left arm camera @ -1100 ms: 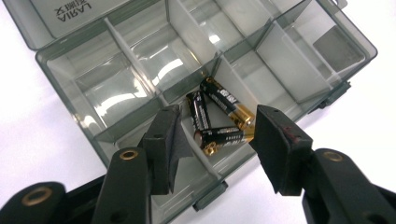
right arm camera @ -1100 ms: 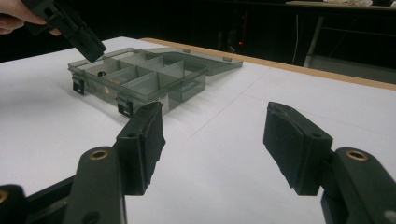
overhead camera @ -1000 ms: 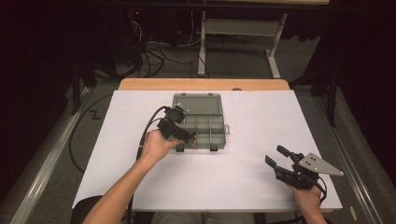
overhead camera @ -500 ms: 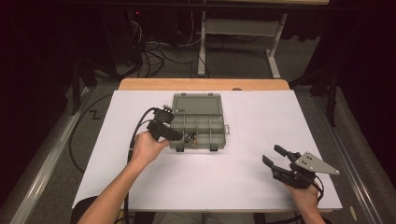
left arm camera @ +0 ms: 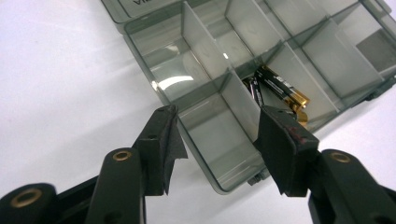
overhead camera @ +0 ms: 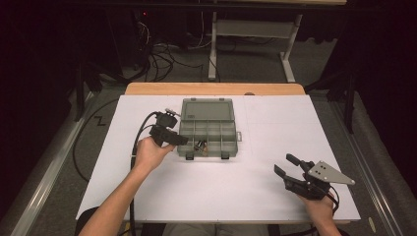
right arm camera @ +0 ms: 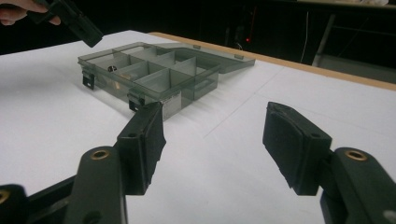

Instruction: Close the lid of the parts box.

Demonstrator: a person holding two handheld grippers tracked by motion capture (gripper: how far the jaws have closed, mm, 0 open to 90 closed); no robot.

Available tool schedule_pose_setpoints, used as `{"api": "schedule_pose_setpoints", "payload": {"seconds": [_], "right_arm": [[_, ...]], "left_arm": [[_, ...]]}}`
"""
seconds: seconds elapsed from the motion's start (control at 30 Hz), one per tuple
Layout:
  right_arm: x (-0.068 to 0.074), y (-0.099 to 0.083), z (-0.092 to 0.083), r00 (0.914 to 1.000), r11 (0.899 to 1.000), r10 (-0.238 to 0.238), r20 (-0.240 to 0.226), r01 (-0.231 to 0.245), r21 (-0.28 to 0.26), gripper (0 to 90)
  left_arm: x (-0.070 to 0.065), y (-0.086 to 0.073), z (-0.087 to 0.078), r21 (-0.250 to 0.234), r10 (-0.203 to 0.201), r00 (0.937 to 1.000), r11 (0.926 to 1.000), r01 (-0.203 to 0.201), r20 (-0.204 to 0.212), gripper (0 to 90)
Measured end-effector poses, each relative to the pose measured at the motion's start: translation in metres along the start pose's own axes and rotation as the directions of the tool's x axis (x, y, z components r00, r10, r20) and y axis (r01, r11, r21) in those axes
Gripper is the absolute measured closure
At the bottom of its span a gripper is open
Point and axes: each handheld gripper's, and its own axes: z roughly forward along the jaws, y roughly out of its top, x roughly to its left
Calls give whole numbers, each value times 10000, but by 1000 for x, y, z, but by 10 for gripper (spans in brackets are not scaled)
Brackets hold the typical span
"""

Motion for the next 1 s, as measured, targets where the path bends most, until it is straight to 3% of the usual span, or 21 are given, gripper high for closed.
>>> {"api": "schedule_pose_setpoints", "payload": {"seconds": [0.1, 0.43, 0.6, 0.73, 1.0], "right_arm": [[4, 2, -1, 9998, 9997, -174, 13, 174, -191, 414], [13, 8, 4, 9995, 9995, -289, -133, 288, -103, 416], [18, 9, 9, 9997, 9994, -246, -86, 248, 236, 426], [22, 11, 14, 9998, 9992, -195, -92, 199, 355, 432], [30, 17, 33, 9985, 9968, 111, -541, -68, 799, 451]], "left_arm": [[5, 1, 1, -95, -117, 9999, 9999, 117, 23, 469], [18, 5, 7, -223, -263, 9996, 9994, 261, -82, 456], [19, 7, 6, -287, -160, 9994, 9995, 151, -299, 462], [22, 10, 7, -269, -210, 9995, 9994, 204, -221, 465], [24, 16, 6, -285, -184, 9996, 9994, 178, -198, 464]]}}
